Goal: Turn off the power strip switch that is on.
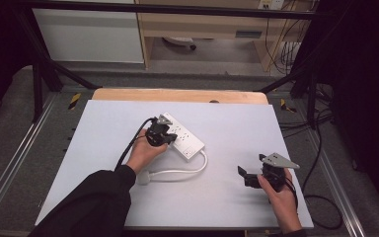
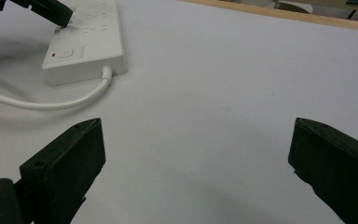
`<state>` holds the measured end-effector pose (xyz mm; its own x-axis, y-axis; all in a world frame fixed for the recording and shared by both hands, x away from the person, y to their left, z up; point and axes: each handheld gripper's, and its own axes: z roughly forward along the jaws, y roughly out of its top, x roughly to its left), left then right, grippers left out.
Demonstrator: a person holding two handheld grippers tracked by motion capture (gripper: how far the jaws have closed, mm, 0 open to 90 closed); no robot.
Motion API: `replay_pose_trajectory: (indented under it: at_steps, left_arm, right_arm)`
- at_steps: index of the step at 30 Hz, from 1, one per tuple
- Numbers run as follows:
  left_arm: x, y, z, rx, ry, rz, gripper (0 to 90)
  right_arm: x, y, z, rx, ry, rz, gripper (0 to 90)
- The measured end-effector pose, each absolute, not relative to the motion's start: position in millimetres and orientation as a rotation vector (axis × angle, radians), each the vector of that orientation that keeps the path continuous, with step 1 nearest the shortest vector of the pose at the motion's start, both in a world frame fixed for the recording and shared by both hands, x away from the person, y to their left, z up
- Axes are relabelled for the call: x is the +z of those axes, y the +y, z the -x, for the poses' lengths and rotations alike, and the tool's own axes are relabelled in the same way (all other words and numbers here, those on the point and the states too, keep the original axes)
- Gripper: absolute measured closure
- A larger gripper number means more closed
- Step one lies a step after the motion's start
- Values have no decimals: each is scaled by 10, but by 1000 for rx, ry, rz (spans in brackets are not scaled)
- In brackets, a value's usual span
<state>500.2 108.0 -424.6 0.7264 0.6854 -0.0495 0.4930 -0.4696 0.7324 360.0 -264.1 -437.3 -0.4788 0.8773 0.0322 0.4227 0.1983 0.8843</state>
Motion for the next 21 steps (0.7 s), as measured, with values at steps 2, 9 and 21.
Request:
replay_pose_trajectory:
  at_steps: [2,9,21]
  left_arm:
    - [-4249,1083,-5005,322,885,-2165,900]
    - [-4253,1084,-5012,315,891,-2159,900]
    - [-4272,1106,-5010,303,899,-2135,899]
  right_arm:
    - [-4373,-2641,-3600,1228,1991,-1208,42]
    - [-4375,-2638,-3601,1228,1993,-1209,42]
    - [-4377,-2634,-3601,1225,1995,-1209,42]
